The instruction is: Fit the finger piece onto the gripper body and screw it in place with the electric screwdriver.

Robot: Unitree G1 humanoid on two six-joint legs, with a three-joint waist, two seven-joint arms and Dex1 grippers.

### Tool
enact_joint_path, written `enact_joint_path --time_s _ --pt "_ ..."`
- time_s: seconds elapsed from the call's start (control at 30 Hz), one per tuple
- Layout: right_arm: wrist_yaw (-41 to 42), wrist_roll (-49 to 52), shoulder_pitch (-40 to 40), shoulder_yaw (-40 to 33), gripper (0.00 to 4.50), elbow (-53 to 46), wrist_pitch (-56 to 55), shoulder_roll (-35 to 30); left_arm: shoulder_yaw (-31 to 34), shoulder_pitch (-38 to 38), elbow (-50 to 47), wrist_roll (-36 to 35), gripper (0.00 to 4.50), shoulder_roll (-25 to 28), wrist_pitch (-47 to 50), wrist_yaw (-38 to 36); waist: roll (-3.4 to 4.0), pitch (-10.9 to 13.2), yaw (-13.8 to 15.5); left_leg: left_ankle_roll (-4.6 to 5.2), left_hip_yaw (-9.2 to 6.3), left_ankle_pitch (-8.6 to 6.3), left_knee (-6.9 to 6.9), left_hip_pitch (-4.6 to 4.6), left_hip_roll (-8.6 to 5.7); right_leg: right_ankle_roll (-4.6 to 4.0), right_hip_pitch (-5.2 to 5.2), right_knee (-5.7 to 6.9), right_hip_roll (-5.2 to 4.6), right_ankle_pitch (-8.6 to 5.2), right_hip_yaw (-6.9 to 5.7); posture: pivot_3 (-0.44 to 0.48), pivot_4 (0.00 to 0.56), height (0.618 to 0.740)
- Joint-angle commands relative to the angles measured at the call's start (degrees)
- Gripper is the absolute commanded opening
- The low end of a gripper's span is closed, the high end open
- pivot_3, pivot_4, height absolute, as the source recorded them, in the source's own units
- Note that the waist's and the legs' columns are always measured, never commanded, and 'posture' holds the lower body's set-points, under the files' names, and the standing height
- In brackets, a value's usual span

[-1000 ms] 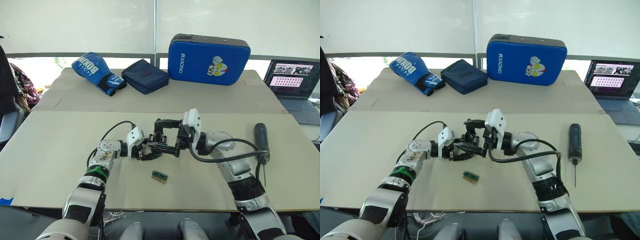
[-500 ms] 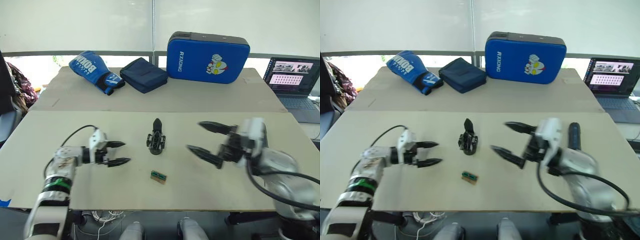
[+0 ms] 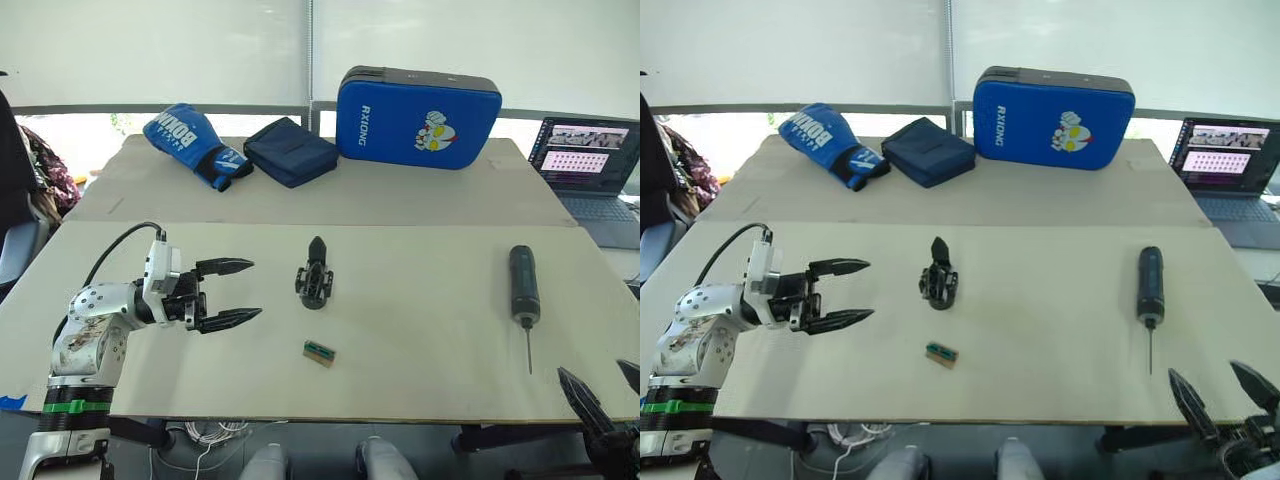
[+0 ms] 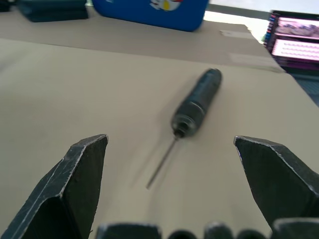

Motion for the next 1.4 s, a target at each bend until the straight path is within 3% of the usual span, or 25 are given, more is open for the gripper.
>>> enact_joint_path --time_s 0.03,0.1,0.23,0.4,0.6,0.8,0.9,1.07,1.2,1.4 --pt "-5.36 3.24 -2.85 -0.93 4.50 -2.27 2.57 -2.96 -0.11 -1.69 -3.40 -2.58 4.48 -0.34 1.77 1.57 0.01 0.00 -0.09 0.00 0.14 0.00 0.00 0.03 0.00 0.00 0.01 0.00 0.01 0.00 0.02 0.000 0.150 0.740" --pt "-9.01 5.35 -6.32 -0.84 4.50 -2.32 7.92 -7.80 -0.67 -3.02 -4.44 -3.44 4.48 -0.45 3.11 1.76 0.02 0.01 -0.02 0.00 0.27 0.00 0.00 0.04 0.00 -0.01 0.00 0.01 0.05 0.00 0.02 0.000 0.150 0.740" --pt "-20.19 13.13 -19.98 1.05 4.50 4.05 33.59 -25.64 -2.23 -7.91 -4.73 -4.63 4.48 -1.31 5.70 2.46 -0.05 0.06 0.02 0.01 0.53 0.01 0.05 0.05 -0.24 0.00 0.02 0.00 0.00 0.11 0.26 0.000 0.150 0.740" --pt "-22.12 12.56 -39.87 13.42 4.50 21.32 49.02 -37.08 -5.09 -11.77 -4.73 -5.63 4.48 -2.11 8.66 1.57 -0.10 0.08 0.39 0.09 0.51 0.01 -0.07 -0.03 -0.31 -0.28 -0.02 -0.05 0.10 0.25 0.37 0.000 0.150 0.740" --pt "-21.34 3.16 -54.12 25.55 4.50 37.03 46.98 -38.48 -5.90 -12.84 -5.61 -5.49 4.48 -2.61 9.13 1.90 -0.10 0.09 0.48 0.13 0.65 -0.01 -0.03 -0.29 -0.44 -0.10 -0.17 -0.24 -0.06 0.31 0.49 0.000 0.150 0.740" --pt "-18.04 -3.06 -60.69 32.76 4.50 45.53 44.94 -36.81 -5.60 -12.33 -6.41 -5.39 4.48 -2.18 9.18 2.08 -0.10 0.09 0.34 0.15 0.73 -0.02 0.01 -0.27 -0.45 -0.04 -0.18 -0.26 -0.07 0.36 0.56 0.000 0.150 0.740" --pt "-18.10 -5.04 -62.63 34.02 3.58 47.92 45.77 -35.94 -5.70 -12.07 -6.75 -5.41 4.50 -1.95 9.35 1.91 -0.09 0.09 0.29 0.15 0.75 -0.02 0.02 -0.25 -0.45 -0.03 -0.20 -0.23 -0.06 0.37 0.59 0.000 0.150 0.740" --pt "-17.89 -5.84 -63.65 32.22 1.96 47.93 45.94 -34.42 -6.10 -11.83 -7.16 -5.28 4.50 -1.77 9.30 1.56 -0.10 0.09 0.29 0.15 0.76 -0.02 0.02 -0.24 -0.44 -0.03 -0.19 -0.23 -0.06 0.37 0.60 0.000 0.150 0.740" --pt "-11.78 -2.92 -61.51 29.44 1.92 39.13 43.50 -35.63 -5.81 -11.58 -6.83 -5.27 4.50 -1.57 8.83 1.16 -0.06 0.11 0.24 0.15 0.77 -0.02 0.03 -0.27 -0.44 -0.02 -0.23 -0.21 -0.06 0.38 0.62 0.000 0.150 0.740" --pt "-6.24 2.98 -56.06 31.14 1.92 14.91 49.14 -37.19 -5.40 -10.04 -4.51 -4.05 4.50 -0.92 5.45 -1.61 0.14 0.22 -0.34 0.19 0.78 -0.04 0.02 -0.28 -0.42 -0.02 -0.33 -0.11 -0.03 0.38 0.66 0.000 0.150 0.740"
